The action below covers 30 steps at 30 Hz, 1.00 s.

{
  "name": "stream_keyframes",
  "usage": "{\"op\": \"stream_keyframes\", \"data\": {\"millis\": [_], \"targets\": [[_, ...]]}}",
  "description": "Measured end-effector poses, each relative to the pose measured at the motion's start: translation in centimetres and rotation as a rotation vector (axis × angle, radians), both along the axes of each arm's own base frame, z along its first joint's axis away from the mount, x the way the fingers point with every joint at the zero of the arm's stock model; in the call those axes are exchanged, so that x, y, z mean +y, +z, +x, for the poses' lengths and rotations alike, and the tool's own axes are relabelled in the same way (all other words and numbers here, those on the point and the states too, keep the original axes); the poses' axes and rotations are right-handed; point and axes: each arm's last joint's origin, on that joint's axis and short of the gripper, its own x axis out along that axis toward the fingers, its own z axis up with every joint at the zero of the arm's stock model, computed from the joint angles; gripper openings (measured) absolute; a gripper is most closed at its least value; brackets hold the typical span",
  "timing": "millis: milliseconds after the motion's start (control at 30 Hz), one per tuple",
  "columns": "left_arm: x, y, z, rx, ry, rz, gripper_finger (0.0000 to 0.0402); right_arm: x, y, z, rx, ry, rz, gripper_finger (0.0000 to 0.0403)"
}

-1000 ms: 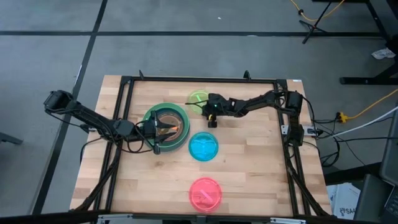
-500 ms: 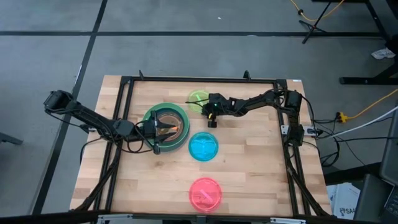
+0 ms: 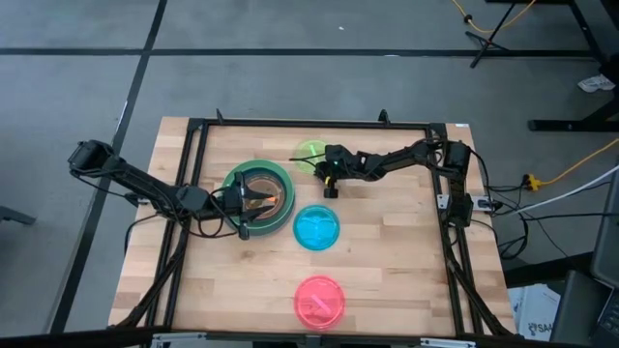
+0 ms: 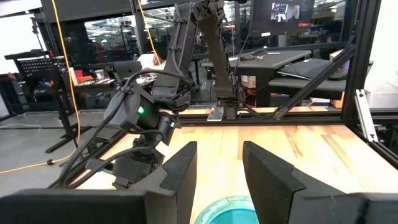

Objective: Stack plastic plates
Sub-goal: Stack the light green plate on top of orange plate

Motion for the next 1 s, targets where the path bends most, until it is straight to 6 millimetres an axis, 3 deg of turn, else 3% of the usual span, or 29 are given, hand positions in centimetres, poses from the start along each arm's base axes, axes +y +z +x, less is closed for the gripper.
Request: {"op": "stream_keyframes", "data": {"millis": [300,700,1000], "targets": [[-0.1,0.0,0.0,-0.001,-0.017,-0.003,0.0124,1.9,2.4,0.2,-0.014,0.037,-0.057,0.0],[-0.1,0.2,0.0,-0.019,-0.018,-0.004,0.0124,6.3,4.0,1.4,-0.084,0.14,-0.125,0.0],[-0.4,0.6,-0.1,-0.046,-0.03,0.018,0.0124,8.3,6.8,1.4,-0.173,0.196,-0.174,0.0]]}}
